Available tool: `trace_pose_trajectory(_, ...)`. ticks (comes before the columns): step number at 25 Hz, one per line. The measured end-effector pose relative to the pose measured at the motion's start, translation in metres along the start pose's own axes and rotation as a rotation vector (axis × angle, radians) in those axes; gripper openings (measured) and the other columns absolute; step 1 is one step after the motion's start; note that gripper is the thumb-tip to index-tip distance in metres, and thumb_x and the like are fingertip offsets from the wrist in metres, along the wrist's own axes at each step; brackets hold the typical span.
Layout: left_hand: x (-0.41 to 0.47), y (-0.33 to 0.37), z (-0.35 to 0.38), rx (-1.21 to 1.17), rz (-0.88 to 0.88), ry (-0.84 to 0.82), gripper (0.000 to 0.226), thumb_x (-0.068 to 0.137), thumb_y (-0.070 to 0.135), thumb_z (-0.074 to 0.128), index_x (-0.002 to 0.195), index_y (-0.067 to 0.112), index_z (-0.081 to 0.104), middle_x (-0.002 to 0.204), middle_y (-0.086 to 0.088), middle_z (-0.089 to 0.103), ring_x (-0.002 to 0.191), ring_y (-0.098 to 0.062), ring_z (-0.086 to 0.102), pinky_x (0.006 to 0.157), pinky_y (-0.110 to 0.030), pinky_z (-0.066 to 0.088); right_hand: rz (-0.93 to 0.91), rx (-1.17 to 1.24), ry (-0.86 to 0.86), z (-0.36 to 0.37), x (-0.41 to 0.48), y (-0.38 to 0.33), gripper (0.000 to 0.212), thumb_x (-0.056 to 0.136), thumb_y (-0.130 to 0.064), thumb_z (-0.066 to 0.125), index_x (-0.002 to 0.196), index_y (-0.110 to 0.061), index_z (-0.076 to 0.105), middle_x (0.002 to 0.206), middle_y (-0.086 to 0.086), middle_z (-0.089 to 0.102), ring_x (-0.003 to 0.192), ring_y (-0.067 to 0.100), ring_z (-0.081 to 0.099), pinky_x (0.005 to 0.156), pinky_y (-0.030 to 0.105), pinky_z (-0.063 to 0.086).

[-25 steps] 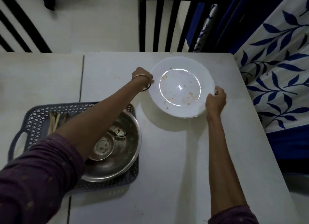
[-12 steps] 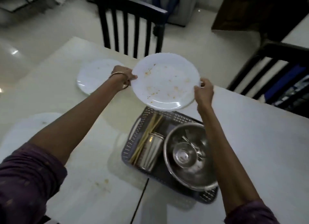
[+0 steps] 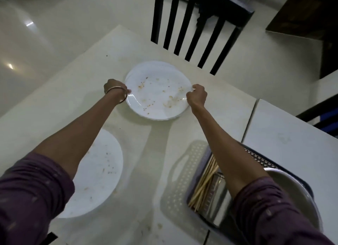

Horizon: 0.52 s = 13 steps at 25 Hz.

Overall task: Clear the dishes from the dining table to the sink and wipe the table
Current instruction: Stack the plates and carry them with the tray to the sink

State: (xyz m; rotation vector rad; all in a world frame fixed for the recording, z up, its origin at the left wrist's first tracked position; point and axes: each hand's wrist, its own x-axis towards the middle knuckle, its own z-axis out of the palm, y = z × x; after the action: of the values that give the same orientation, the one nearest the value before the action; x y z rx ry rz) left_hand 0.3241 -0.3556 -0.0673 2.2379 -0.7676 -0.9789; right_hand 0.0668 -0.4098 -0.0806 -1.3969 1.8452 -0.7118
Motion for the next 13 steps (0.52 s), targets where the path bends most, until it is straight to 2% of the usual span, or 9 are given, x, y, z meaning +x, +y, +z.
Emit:
trace_pose_trajectory(3, 0.015, 0.011, 0.003, 0.179, -0.001, 0.085, 0.044, 0.080, 0.021, 0.075, 0.120, 0.003, 0.065, 0.126, -0.015, 0.064, 0.118, -0.028, 0.060, 0.099, -0.033, 0.046, -0.004, -0.100, 0.031, 0.013, 0.011, -0.006, 0.030, 0.080, 0.007, 0.051, 0.108, 0.007, 0.063, 0.111, 0.020, 0.066, 0.101, 0.034, 0.062, 0.077, 0.034, 0.049)
trace_pose_trajectory(5, 0.024, 0.021, 0.004, 0.211, 0.015, 0.106, 0.044, 0.078, 0.022, 0.076, 0.118, 0.005, 0.067, 0.124, -0.013, 0.066, 0.116, -0.028, 0.061, 0.095, -0.033, 0.047, -0.006, -0.165, 0.026, 0.018, 0.017, -0.010, 0.028, 0.081, 0.006, 0.051, 0.106, 0.004, 0.063, 0.110, 0.017, 0.065, 0.098, 0.031, 0.062, 0.070, 0.029, 0.044)
trace_pose_trajectory(9, 0.036, 0.018, 0.011, 0.237, 0.032, 0.186, 0.034, 0.084, 0.015, 0.067, 0.117, 0.007, 0.067, 0.125, -0.014, 0.064, 0.117, -0.031, 0.060, 0.093, -0.035, 0.048, 0.007, -0.224, 0.033, 0.029, 0.024, -0.014, 0.028, 0.083, 0.003, 0.052, 0.109, 0.000, 0.063, 0.114, 0.014, 0.064, 0.102, 0.030, 0.061, 0.073, 0.027, 0.041)
trace_pose_trajectory(13, 0.042, 0.011, 0.011, 0.119, 0.025, 0.203, 0.035, 0.083, 0.011, 0.069, 0.117, 0.005, 0.066, 0.123, -0.014, 0.066, 0.116, -0.029, 0.061, 0.092, -0.031, 0.048, 0.083, -0.111, 0.053, 0.036, 0.024, -0.019, 0.033, 0.084, 0.001, 0.051, 0.115, -0.002, 0.062, 0.119, 0.014, 0.064, 0.108, 0.030, 0.060, 0.080, 0.026, 0.042)
